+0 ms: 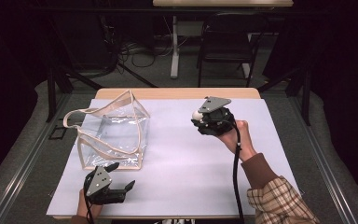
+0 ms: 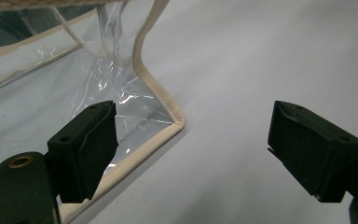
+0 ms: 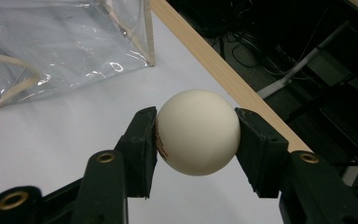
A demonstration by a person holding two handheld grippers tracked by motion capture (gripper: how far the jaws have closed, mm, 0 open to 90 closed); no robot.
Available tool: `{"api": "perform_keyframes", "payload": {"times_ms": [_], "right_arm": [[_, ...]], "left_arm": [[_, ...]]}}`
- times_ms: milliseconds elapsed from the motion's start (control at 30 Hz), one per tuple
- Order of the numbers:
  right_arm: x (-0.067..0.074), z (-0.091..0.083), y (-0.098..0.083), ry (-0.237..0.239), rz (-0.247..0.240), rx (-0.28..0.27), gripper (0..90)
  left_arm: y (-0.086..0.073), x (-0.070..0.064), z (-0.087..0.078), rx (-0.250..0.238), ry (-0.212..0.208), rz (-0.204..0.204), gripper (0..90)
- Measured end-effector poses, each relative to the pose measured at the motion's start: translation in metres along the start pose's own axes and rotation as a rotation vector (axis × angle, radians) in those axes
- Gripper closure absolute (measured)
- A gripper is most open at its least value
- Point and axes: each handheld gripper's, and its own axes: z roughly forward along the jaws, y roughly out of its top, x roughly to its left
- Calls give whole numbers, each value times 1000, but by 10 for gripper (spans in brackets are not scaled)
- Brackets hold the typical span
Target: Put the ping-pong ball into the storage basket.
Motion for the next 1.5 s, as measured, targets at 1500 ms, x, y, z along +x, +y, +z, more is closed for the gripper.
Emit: {"api": "perform_keyframes", "payload": {"times_ms": [1500], "right_arm": [[5,6,39,6,-55,-28,509]], "left_arm": [[0,0,0,0,-1,1,161]]}}
